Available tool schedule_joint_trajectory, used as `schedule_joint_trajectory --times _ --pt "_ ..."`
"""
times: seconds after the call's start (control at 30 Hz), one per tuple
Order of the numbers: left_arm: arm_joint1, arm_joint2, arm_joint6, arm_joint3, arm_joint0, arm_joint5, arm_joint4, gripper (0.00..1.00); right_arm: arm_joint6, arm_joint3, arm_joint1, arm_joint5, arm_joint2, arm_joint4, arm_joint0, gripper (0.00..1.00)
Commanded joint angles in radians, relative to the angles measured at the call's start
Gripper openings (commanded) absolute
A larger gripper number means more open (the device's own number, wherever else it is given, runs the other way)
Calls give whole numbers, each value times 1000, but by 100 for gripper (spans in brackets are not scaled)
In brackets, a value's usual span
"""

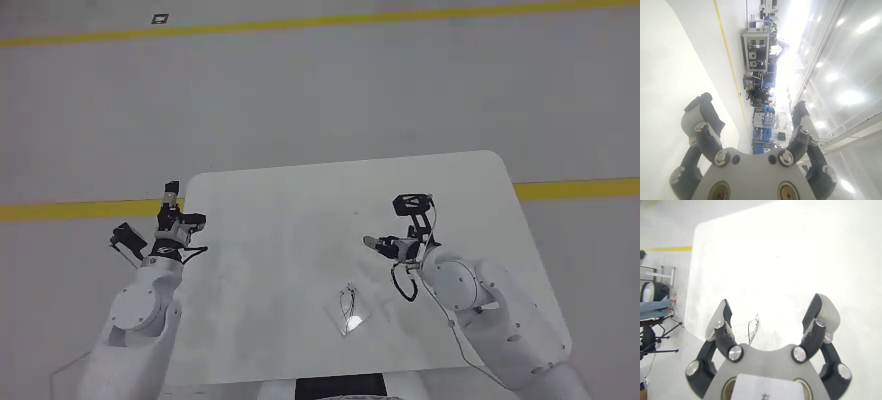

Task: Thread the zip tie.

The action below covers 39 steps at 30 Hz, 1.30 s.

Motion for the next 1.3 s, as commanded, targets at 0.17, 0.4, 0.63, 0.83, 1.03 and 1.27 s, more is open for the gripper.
schedule_joint_trajectory --times 0.17,0.4,0.63,0.83,1.03,1.27 --pt "0 0 0 0 0 0 0 100 -3 -1 0 -2 1 2 -1 100" --pt "0 0 0 0 0 0 0 100 -3 -1 0 -2 1 2 -1 100" --pt "0 0 0 0 0 0 0 100 -3 -1 0 -2 1 2 -1 100" --pt "0 0 0 0 0 0 0 100 -3 -1 0 -2 1 2 -1 100" --pt "0 0 0 0 0 0 0 100 55 -31 -6 -2 -53 -96 -12 100" --pt "0 0 0 0 0 0 0 100 234 -63 -52 -2 -150 -252 26 100"
